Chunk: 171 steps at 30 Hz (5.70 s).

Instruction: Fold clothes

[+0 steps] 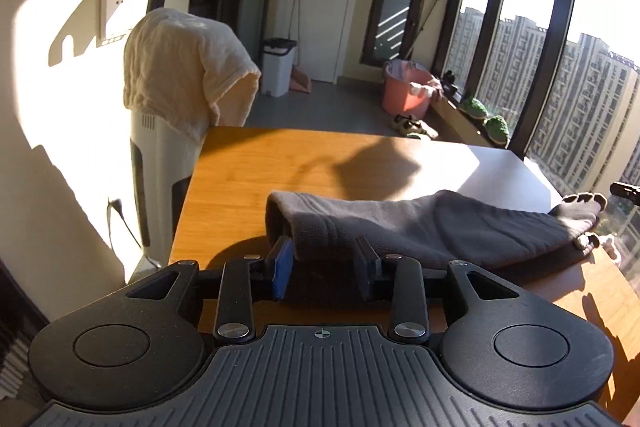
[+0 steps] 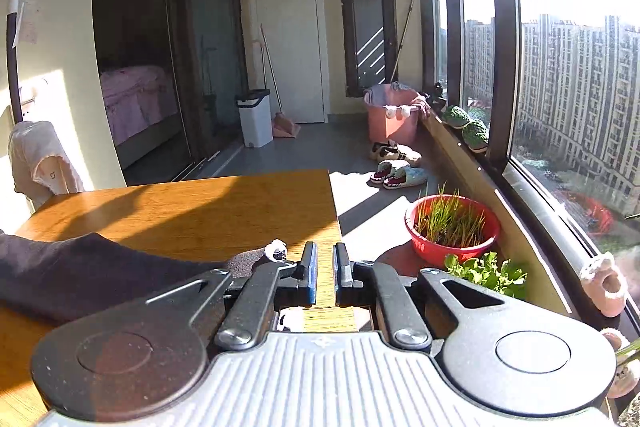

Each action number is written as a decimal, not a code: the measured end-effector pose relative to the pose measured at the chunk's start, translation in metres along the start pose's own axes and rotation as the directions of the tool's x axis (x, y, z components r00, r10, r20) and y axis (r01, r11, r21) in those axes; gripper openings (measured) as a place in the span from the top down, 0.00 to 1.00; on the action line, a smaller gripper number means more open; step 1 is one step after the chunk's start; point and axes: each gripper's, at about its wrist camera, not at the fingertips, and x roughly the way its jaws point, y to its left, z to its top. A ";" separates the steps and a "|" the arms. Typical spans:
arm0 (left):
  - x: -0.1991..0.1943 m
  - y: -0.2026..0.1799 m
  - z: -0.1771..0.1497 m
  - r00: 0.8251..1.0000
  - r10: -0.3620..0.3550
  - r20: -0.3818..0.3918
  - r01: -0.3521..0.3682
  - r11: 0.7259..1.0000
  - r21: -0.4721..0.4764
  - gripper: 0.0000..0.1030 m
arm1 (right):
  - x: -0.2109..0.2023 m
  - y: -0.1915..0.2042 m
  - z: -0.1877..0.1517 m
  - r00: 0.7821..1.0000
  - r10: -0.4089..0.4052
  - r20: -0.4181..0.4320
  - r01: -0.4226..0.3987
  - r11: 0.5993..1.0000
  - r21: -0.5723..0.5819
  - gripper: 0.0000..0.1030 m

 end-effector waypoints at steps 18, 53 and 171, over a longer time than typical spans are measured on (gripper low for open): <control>0.062 -0.102 -0.002 0.979 -0.190 -0.071 0.192 0.981 0.035 0.05 | 0.027 0.048 -0.049 0.987 0.136 -0.089 -0.124 0.983 0.132 0.65; 0.115 -0.088 -0.011 0.997 0.067 -0.049 -0.059 0.987 0.151 0.00 | 0.061 0.146 -0.048 0.993 -0.013 -0.121 0.008 0.999 -0.040 0.00; 0.114 -0.087 -0.012 0.996 0.077 -0.045 -0.069 0.986 0.151 0.00 | 0.064 0.153 -0.048 0.988 -0.057 -0.143 0.041 0.993 -0.110 0.00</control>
